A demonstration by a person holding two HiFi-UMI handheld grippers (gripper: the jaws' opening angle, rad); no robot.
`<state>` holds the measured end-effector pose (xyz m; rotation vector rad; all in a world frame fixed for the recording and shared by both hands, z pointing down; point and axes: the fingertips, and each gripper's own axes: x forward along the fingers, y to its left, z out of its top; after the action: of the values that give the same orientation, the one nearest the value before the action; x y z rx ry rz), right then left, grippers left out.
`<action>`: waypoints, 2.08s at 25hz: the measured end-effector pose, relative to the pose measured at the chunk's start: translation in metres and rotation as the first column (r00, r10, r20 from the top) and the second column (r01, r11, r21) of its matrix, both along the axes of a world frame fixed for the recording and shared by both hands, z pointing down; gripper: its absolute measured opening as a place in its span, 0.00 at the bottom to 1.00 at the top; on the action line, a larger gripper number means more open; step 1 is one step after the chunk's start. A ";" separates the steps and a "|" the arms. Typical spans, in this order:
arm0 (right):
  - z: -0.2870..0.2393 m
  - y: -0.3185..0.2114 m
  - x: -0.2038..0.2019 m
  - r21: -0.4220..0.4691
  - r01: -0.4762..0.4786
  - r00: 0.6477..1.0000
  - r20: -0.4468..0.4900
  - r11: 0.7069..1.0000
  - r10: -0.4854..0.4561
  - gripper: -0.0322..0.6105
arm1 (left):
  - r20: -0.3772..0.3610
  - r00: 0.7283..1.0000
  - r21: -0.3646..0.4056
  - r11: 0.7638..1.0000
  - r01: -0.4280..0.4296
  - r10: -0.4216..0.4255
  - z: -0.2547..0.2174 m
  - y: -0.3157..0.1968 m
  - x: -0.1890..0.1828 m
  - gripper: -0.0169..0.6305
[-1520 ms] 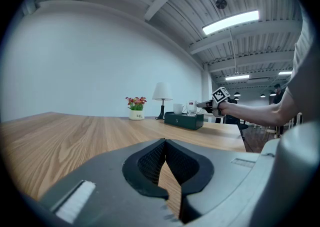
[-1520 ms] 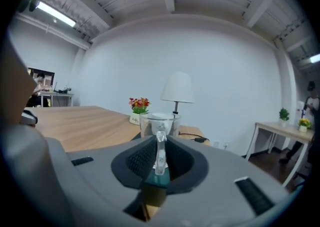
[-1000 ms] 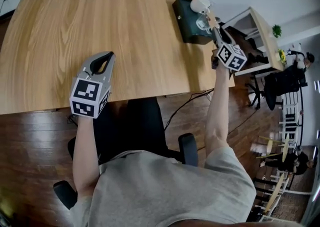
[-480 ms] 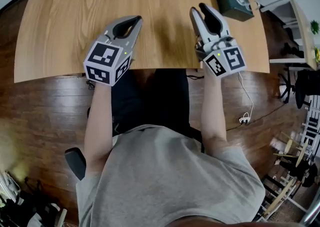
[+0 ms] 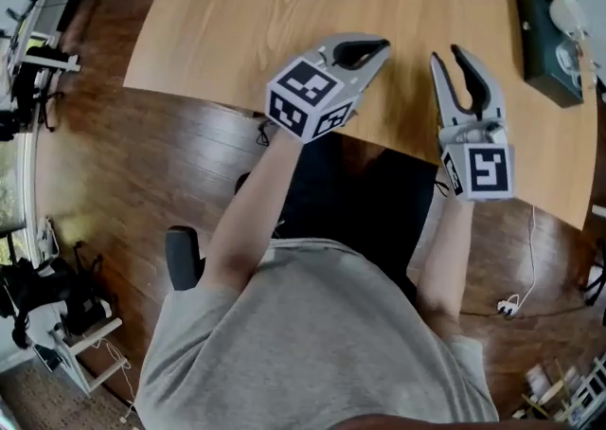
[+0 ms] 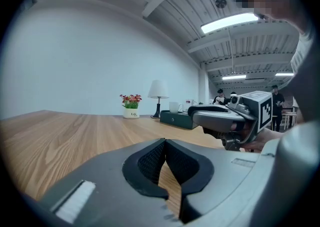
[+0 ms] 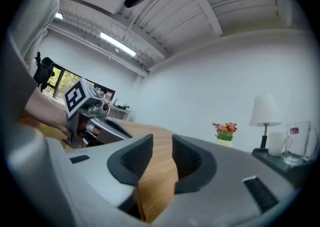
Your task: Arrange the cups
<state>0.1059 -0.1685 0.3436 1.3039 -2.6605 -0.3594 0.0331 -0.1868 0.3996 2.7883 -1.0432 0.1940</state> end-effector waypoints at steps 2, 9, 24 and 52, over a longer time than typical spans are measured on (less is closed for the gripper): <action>0.003 0.004 -0.008 -0.014 0.014 0.999 0.052 1.000 -0.013 0.23 | 0.013 1.000 0.006 1.000 0.010 -0.010 -0.001 0.001 -0.018 0.04; -0.013 0.008 -0.011 -0.062 0.043 0.987 0.159 0.997 -0.033 0.23 | -0.003 0.998 0.000 0.998 0.067 -0.067 -0.012 0.004 -0.054 0.04; -0.011 0.020 -0.025 -0.158 0.094 0.981 0.186 0.983 -0.064 0.23 | 0.004 0.989 0.007 0.989 0.146 -0.146 -0.020 0.006 -0.071 0.04; 0.012 0.002 0.010 -0.146 -0.002 0.979 0.199 0.989 0.032 0.23 | 0.018 0.998 0.023 0.998 0.062 -0.062 -0.006 0.000 -0.038 0.04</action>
<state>0.1157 -0.1665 0.3551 1.3837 -2.7740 -0.0297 -0.0049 -0.1868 0.3940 2.7745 -1.1417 0.2017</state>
